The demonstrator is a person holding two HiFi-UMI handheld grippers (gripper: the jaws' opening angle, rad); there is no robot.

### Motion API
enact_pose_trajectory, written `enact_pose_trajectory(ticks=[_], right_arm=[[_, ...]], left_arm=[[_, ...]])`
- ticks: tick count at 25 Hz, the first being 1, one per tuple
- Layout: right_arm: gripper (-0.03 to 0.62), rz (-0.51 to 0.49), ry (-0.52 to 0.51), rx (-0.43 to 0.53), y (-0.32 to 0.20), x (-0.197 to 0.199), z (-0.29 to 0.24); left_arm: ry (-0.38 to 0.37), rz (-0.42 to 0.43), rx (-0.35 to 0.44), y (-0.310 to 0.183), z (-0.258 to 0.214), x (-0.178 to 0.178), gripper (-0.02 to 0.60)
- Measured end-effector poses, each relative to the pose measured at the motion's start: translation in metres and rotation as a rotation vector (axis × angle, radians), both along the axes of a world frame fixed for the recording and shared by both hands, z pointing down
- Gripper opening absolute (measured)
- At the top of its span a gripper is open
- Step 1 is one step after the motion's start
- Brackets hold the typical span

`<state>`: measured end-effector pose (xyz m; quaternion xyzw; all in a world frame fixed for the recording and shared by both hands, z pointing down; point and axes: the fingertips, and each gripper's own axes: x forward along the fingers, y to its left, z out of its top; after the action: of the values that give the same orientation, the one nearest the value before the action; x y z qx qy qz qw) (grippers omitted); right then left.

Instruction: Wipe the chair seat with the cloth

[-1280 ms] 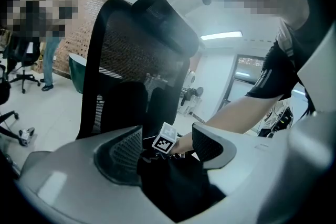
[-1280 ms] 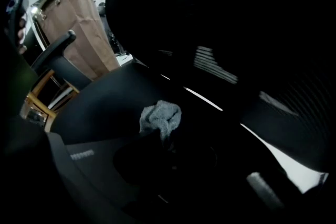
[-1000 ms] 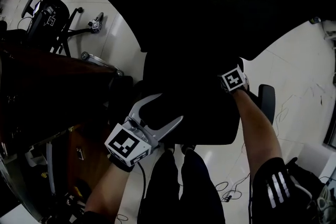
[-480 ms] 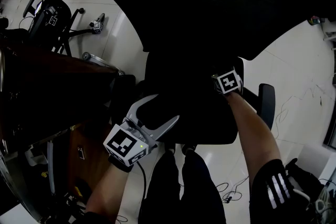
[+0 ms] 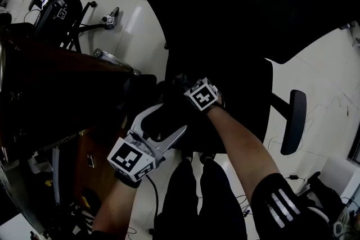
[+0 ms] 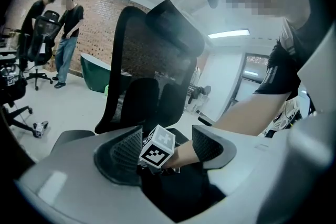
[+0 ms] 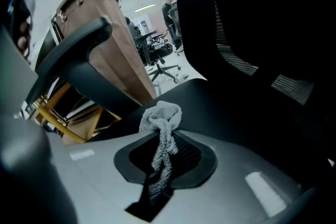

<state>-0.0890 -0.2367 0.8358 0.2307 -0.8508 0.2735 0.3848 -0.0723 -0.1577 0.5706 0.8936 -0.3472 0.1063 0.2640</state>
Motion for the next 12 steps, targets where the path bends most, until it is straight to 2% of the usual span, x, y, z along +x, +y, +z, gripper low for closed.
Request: enact_pose_trajectory(ticks=[3, 6, 9, 12], right_arm=[[0.052, 0.002, 0.012, 0.003, -0.001, 0.010, 0.004], [0.052, -0.016, 0.111, 0.019, 0.005, 0.046, 0.012], [0.051, 0.014, 0.253, 0.020, 0.014, 0.113, 0.022], [0.052, 0.107, 0.375, -0.067, 0.031, 0.191, 0.032]], left_arm=[[0.005, -0.001, -0.010, 0.004, 0.005, -0.003, 0.321], [0.016, 0.002, -0.013, 0.007, 0.003, -0.001, 0.321], [0.027, 0.018, -0.011, 0.009, -0.001, 0.008, 0.321], [0.036, 0.052, -0.007, 0.011, -0.003, 0.022, 0.321]])
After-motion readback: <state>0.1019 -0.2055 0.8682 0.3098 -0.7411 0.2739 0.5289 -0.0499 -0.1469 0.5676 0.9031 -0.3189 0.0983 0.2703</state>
